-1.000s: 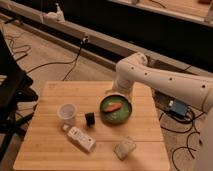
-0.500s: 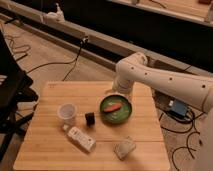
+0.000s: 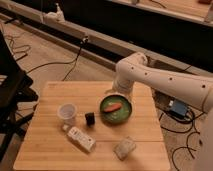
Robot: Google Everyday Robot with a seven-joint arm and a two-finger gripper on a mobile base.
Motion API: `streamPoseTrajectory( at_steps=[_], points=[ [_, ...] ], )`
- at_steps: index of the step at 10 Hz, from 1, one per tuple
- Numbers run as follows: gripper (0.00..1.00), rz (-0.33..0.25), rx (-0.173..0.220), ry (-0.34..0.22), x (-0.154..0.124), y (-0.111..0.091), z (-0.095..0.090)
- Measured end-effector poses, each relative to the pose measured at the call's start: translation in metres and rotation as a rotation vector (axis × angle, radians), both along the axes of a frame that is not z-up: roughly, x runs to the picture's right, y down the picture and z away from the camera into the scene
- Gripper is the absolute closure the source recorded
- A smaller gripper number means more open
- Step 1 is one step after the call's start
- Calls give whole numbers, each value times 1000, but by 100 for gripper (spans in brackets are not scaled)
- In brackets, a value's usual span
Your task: Knock the eraser over
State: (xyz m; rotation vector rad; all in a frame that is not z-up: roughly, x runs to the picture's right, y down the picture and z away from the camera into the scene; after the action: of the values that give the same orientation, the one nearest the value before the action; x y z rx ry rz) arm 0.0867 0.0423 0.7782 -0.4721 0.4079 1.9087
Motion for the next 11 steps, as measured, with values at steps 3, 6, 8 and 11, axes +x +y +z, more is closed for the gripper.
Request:
streamPoseTrajectory(
  at_steps=[3, 6, 8, 11],
  points=[
    [49, 0, 0, 0, 0, 0, 0],
    [80, -2, 0, 0, 0, 0, 0],
    [97, -30, 2, -9, -3, 3, -2],
    [100, -108, -27, -53, -19, 25, -6]
  ],
)
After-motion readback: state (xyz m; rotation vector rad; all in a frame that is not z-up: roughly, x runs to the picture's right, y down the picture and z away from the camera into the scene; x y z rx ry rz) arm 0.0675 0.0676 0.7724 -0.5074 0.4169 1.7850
